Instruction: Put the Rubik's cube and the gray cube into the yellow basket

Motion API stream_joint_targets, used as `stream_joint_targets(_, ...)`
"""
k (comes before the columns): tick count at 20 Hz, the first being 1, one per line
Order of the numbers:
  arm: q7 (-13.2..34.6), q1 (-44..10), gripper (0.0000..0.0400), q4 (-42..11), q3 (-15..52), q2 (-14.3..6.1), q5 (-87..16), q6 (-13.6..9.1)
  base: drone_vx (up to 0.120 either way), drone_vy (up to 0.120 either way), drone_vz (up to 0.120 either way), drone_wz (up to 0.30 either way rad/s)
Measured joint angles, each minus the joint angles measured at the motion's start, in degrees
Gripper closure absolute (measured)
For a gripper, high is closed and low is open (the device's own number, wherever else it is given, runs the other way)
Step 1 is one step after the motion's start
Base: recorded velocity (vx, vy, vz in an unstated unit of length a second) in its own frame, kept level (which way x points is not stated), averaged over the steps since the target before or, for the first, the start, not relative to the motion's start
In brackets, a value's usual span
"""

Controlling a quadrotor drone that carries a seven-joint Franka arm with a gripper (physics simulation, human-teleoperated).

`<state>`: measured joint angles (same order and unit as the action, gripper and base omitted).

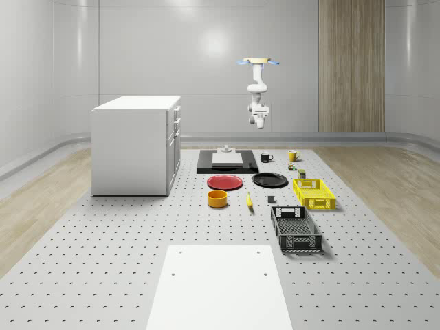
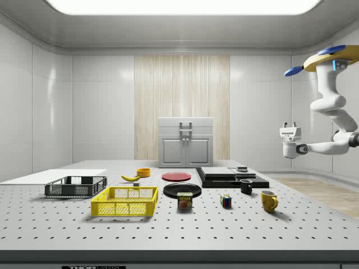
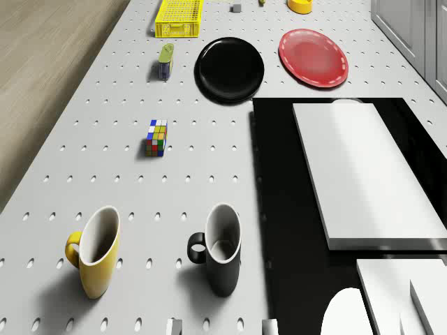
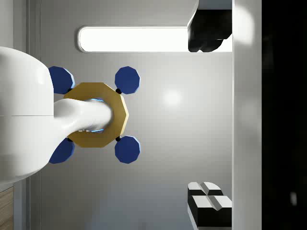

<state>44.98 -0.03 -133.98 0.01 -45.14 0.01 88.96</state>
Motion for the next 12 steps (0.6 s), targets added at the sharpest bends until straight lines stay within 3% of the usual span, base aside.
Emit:
stream_joint_targets(6,-0.1,-0.2,0.0,7.3,0.1,1.4,0.1,-5.6,0.0,0.0,0.0,0.0)
stream_joint_targets(11,-0.1,-0.2,0.0,12.7,0.1,3.4,0.1,-8.8,0.0,0.0,0.0,0.0)
stream_joint_targets(12,-0.1,-0.3,0.0,13.5,0.1,3.7,0.1,-9.3,0.0,0.12,0.0,0.0)
